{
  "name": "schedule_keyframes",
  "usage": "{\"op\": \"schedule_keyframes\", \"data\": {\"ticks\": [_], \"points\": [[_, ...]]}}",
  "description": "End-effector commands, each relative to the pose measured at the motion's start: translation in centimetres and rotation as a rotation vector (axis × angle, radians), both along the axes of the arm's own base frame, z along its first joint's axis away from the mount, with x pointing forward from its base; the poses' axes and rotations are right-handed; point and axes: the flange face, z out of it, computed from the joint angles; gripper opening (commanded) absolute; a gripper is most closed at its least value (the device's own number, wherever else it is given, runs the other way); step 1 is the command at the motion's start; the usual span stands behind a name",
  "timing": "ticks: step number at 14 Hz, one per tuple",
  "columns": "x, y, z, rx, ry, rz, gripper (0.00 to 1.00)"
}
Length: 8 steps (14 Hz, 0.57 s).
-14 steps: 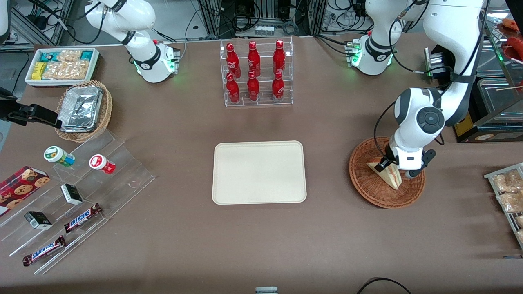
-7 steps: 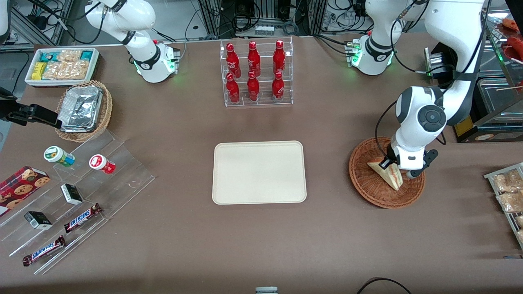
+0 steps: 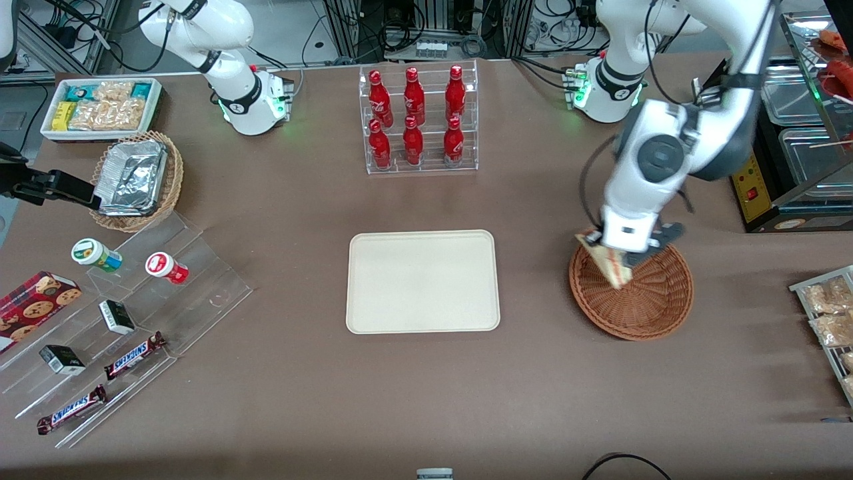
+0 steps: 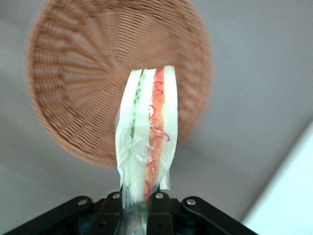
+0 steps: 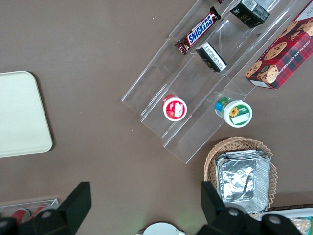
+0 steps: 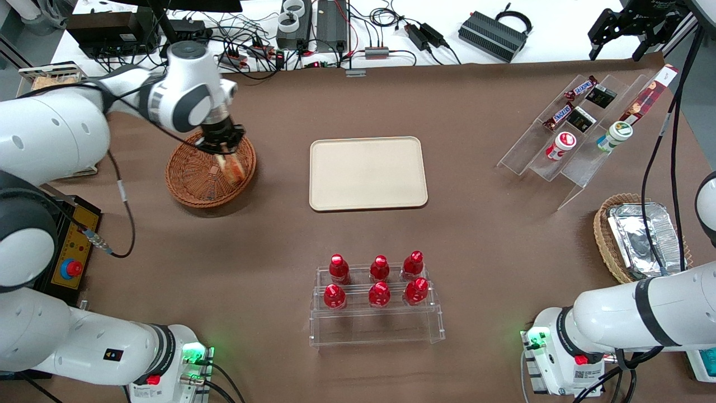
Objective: Place sandwich from basket to tray
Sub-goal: 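Carry the sandwich with the left gripper over the cream tray and lower it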
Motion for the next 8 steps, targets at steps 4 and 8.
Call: {"op": "schedule_keyframes", "data": {"ticks": [4,8], "points": [[-4.0,-16.5,1.4,-0.043,-0.025,-0.232,0.00],[-4.7,-27.7,-2.3,-0.085,-0.048,-0.281,0.00]]}}
